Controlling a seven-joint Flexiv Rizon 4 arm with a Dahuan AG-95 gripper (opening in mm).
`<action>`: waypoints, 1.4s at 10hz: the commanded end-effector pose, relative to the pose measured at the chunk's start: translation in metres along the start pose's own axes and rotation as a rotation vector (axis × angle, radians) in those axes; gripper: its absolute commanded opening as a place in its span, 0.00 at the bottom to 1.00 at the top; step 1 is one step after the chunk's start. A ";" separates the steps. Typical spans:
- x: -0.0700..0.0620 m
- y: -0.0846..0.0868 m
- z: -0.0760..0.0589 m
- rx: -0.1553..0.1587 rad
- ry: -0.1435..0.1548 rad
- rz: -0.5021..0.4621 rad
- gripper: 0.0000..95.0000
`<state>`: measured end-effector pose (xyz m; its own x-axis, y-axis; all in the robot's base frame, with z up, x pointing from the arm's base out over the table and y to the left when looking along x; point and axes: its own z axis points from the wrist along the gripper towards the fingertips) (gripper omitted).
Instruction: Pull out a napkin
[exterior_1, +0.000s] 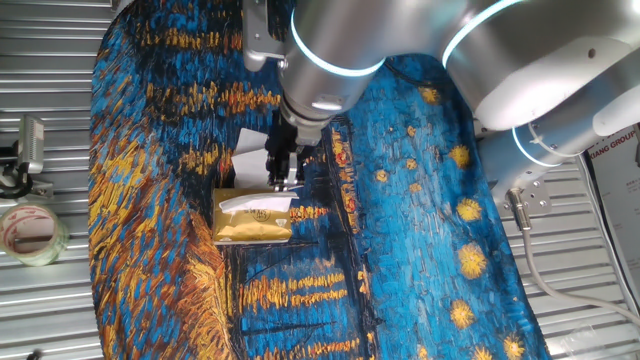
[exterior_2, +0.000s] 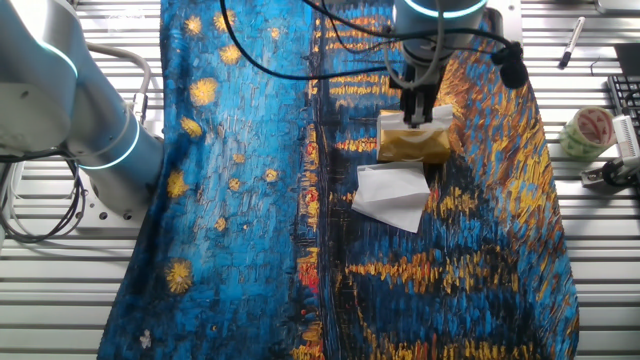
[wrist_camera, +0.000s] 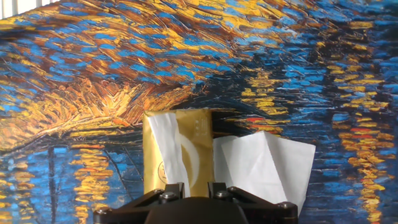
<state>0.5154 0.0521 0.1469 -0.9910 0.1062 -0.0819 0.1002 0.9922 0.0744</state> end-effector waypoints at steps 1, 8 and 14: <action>0.000 0.005 0.000 0.000 0.003 0.006 0.20; -0.001 0.014 0.007 0.002 -0.001 0.011 0.40; -0.001 0.014 0.009 0.000 0.002 -0.017 0.60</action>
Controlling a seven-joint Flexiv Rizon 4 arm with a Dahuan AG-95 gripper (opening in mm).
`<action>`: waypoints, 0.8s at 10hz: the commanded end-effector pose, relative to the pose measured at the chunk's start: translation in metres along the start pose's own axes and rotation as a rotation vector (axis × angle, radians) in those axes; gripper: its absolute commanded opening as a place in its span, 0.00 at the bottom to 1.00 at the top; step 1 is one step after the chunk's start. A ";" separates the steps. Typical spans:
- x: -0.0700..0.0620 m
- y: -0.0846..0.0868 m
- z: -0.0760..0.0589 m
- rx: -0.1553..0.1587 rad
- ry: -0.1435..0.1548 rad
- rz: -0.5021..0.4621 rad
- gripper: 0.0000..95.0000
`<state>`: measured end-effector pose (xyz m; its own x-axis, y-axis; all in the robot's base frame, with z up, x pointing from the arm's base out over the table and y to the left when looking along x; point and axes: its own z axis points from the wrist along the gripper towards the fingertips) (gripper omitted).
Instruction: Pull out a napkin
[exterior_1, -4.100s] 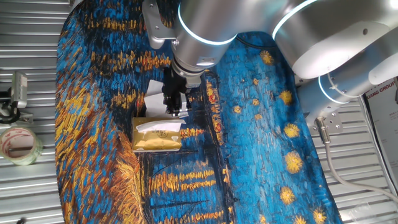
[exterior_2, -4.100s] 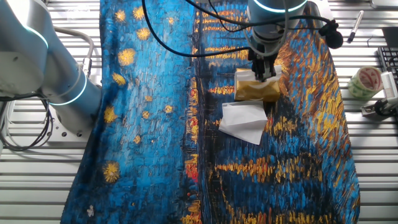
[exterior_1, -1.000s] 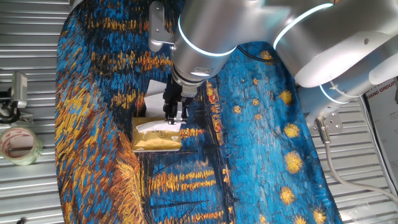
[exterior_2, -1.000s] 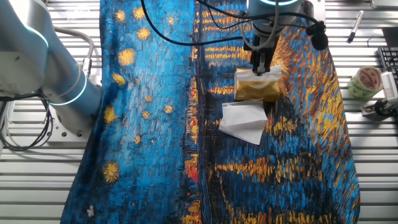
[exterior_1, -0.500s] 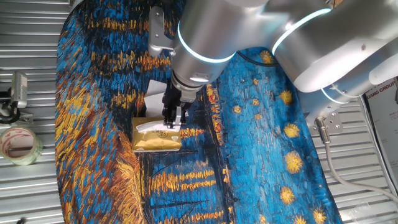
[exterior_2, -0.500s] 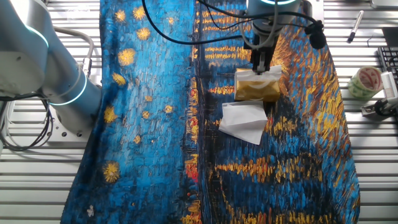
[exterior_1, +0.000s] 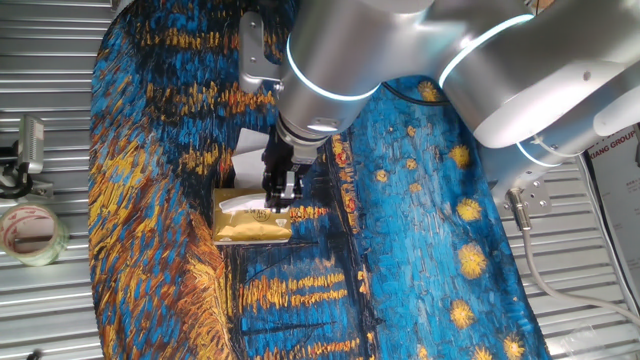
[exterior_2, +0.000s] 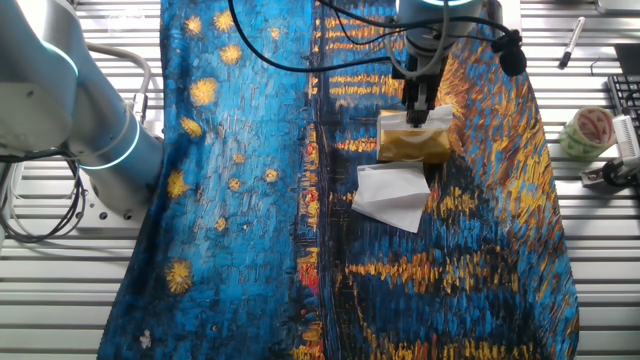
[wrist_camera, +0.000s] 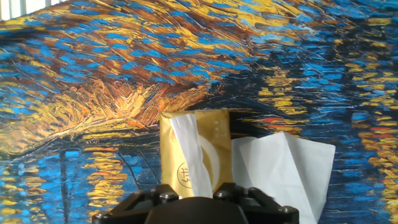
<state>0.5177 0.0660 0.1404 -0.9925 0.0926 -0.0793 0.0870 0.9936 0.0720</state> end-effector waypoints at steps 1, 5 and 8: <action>-0.001 0.000 0.003 -0.002 -0.003 -0.004 0.60; -0.001 0.000 0.010 -0.004 -0.004 -0.002 0.60; -0.001 -0.001 0.018 0.017 -0.015 0.007 0.60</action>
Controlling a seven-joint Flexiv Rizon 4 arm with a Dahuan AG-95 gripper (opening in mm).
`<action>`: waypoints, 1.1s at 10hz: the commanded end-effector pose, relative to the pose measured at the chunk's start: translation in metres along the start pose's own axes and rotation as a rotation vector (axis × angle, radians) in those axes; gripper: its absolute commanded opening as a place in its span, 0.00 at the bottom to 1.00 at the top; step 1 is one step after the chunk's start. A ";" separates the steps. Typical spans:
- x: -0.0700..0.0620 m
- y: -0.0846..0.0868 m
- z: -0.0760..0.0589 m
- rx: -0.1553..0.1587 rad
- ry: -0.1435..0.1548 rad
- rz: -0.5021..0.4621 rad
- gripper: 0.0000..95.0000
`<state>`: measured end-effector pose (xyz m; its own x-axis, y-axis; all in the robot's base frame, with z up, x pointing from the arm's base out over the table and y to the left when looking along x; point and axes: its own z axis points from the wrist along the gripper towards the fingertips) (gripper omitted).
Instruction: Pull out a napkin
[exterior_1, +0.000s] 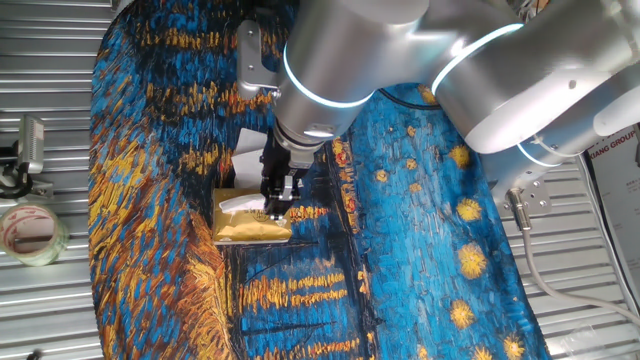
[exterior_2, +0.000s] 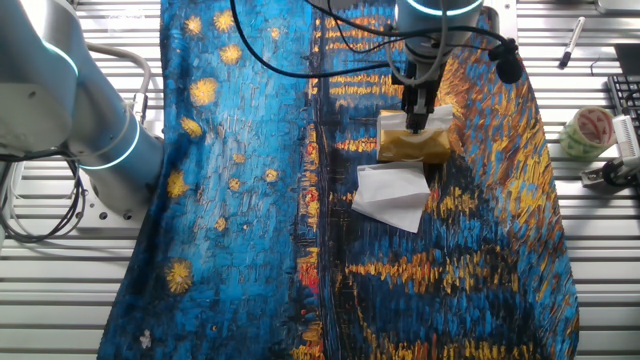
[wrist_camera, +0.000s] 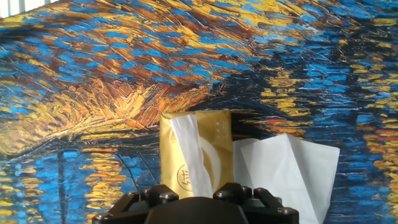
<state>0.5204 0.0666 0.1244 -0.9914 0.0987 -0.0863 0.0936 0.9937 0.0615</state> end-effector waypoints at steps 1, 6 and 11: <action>0.001 -0.001 0.005 0.018 -0.011 0.003 0.60; 0.001 -0.002 0.014 0.020 -0.021 0.009 0.60; 0.002 -0.001 0.024 0.009 -0.030 0.020 0.40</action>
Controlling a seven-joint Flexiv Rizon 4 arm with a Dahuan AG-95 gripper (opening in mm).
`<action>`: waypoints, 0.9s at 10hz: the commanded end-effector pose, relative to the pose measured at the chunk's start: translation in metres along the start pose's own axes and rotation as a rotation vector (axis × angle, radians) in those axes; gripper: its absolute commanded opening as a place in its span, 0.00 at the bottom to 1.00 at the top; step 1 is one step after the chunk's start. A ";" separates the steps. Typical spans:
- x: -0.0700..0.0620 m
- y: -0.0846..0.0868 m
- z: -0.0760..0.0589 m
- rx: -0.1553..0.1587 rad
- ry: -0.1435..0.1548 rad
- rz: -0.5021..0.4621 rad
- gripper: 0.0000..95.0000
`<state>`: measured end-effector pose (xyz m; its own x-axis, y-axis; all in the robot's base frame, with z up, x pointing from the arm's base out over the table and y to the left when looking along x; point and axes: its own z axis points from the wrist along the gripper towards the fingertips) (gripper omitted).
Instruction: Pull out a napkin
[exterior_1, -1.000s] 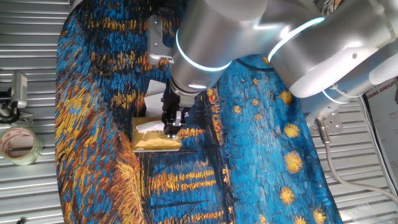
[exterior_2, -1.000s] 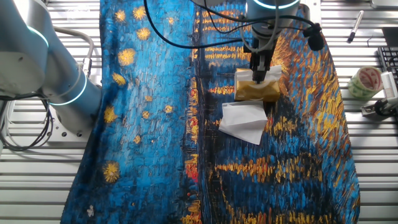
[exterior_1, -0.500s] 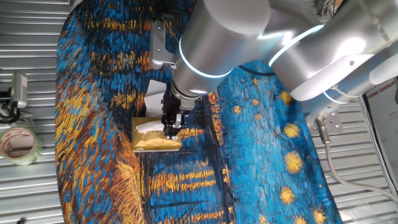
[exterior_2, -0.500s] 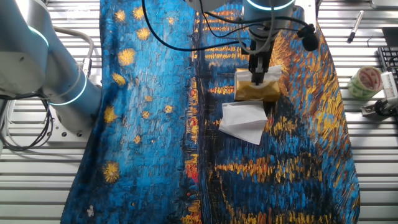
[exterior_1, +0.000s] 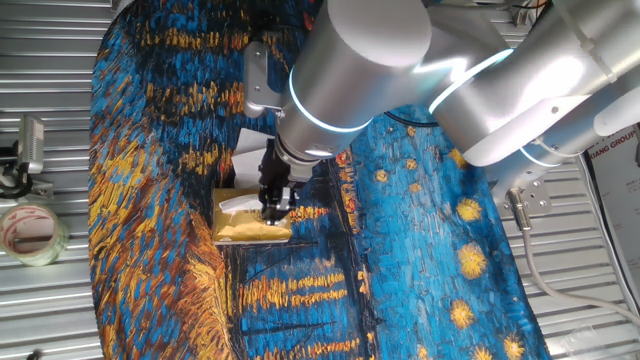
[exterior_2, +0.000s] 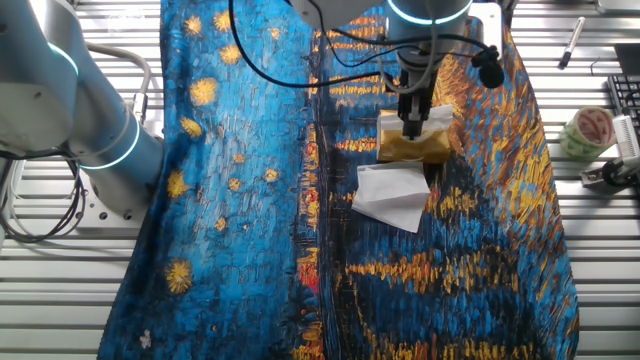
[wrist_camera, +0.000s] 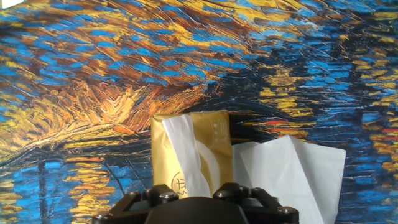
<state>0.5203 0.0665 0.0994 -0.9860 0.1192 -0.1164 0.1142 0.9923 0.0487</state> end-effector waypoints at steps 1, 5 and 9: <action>-0.001 0.000 -0.001 -0.006 0.001 0.002 0.40; -0.008 0.001 -0.001 -0.011 0.006 0.002 0.40; -0.008 0.002 0.002 -0.011 0.000 0.002 0.40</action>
<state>0.5280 0.0674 0.0975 -0.9857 0.1215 -0.1169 0.1153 0.9916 0.0587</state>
